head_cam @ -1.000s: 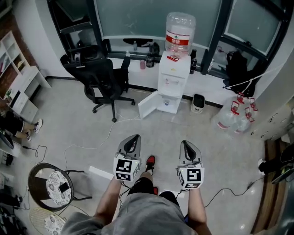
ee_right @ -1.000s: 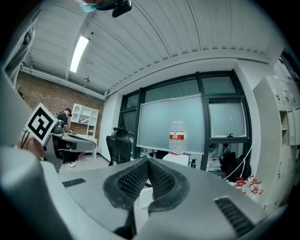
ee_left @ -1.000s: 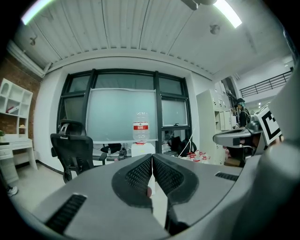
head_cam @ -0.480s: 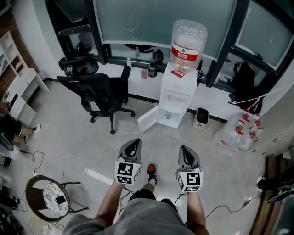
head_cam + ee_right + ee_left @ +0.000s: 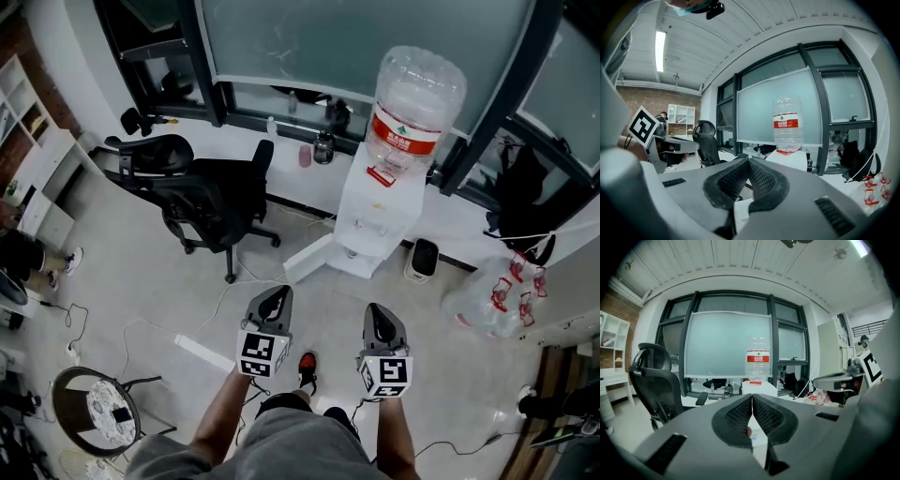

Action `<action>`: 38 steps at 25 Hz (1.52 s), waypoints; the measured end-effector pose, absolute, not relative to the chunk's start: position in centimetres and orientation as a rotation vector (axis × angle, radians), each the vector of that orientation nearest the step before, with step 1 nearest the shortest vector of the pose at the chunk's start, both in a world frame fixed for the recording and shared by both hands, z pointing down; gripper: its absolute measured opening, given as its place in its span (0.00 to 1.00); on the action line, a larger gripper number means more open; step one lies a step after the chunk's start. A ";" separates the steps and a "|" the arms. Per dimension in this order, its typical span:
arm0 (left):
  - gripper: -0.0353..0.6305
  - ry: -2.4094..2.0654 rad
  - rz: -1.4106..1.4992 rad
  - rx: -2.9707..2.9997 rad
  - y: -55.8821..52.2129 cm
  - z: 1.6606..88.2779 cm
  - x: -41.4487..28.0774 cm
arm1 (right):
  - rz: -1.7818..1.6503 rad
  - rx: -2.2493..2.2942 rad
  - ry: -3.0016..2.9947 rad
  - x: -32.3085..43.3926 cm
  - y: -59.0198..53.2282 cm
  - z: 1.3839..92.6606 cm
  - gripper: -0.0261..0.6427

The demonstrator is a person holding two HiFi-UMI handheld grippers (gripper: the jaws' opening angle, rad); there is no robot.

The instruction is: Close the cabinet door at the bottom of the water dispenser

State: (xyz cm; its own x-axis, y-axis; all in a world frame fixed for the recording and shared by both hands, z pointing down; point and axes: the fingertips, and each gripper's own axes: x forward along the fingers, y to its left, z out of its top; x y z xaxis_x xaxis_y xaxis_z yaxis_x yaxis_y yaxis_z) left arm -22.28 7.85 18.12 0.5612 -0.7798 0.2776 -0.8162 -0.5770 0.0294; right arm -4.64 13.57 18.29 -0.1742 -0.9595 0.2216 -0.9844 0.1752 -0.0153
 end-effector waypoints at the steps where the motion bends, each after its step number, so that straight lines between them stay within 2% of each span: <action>1: 0.09 -1.356 0.360 2.628 7.0 18.4 -22.2 | 0.242 1.902 -2.279 -4.5 12.7 18.6 0.06; 20: 0.09 -1.403 0.484 2.488 -3.0 26.9 -21.9 | 0.372 1.796 -2.301 -3.2 0.5 26.5 0.06; 38: 0.09 -1.577 0.531 2.288 -12.2 44.6 -22.0 | 0.474 1.517 -2.356 -3.6 -9.9 45.7 0.06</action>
State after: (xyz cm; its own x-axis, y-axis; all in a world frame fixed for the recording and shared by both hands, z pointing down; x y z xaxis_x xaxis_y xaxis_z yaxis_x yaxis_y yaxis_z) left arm -22.01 -12.23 44.63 0.3245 -0.8222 0.4676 -0.9375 -0.3451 0.0439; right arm -3.58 -9.88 45.74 -0.3983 -0.8160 0.4189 -0.9145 0.3885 -0.1127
